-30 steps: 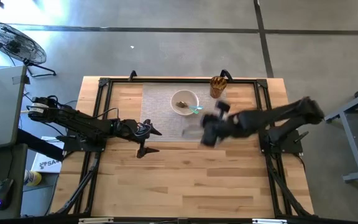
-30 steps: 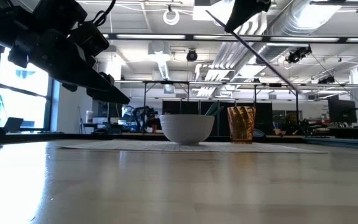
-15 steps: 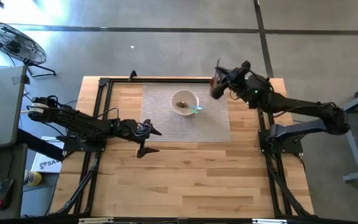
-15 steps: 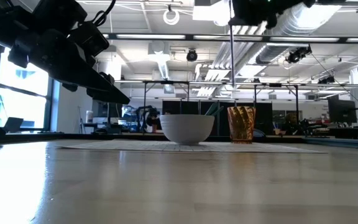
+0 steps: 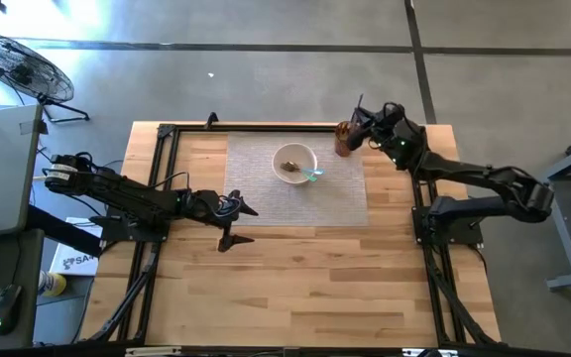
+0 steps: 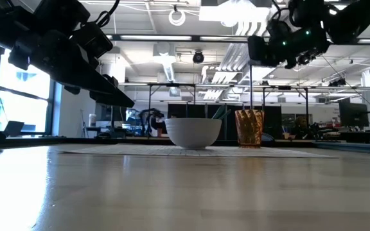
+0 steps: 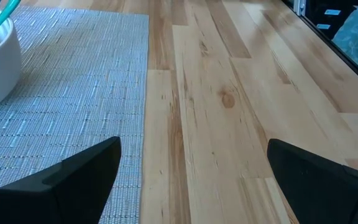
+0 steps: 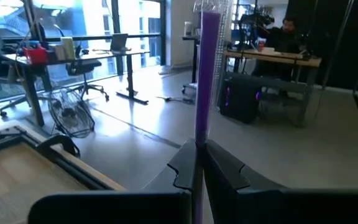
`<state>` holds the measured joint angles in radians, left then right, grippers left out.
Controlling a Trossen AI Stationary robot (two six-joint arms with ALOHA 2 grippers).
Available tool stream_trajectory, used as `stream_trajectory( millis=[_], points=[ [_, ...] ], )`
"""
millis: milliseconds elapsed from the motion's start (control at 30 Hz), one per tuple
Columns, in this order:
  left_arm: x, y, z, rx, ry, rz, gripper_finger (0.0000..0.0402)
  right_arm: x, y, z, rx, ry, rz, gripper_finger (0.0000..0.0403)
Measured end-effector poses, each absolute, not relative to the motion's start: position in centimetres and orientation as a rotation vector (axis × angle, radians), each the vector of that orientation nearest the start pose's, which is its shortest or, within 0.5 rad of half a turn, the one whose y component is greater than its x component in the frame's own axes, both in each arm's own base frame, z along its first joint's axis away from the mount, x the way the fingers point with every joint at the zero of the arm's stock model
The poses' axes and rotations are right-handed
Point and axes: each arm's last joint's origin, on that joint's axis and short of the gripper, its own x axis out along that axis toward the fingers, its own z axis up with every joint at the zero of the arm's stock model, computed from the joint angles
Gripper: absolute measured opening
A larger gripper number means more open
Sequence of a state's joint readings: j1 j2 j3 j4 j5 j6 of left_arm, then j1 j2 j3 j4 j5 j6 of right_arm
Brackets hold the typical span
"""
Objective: Pick & Place Utensil
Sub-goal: Put the purple straw into the brown cup on the gray mat, then return to Home Position
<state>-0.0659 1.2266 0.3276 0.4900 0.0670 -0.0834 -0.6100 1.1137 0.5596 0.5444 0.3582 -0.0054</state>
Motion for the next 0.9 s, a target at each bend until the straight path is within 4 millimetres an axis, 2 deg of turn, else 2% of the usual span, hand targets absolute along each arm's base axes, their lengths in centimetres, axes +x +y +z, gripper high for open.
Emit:
stream_trajectory(
  millis=[200, 467, 633, 900],
  points=[
    [21.8, -1.6, 15.9, -0.082, 0.415, -0.114, 0.0399, 18.4, -14.4, 24.4, 0.031, 0.049, -1.015, 0.0030],
    [21.8, -1.6, 15.9, -0.082, 0.414, -0.114, 0.0399, 18.4, -14.5, 24.8, 0.025, 0.048, -1.035, 0.0098],
    [21.8, -1.6, 15.9, -0.082, 0.414, -0.114, 0.0399, 18.5, -14.6, 26.2, 0.023, 0.054, -1.045, 0.0139],
    [21.8, -1.6, 15.9, -0.082, 0.415, -0.114, 0.0399, 18.2, -13.9, 31.8, 0.038, 0.225, -1.014, 0.0171]
  ],
)
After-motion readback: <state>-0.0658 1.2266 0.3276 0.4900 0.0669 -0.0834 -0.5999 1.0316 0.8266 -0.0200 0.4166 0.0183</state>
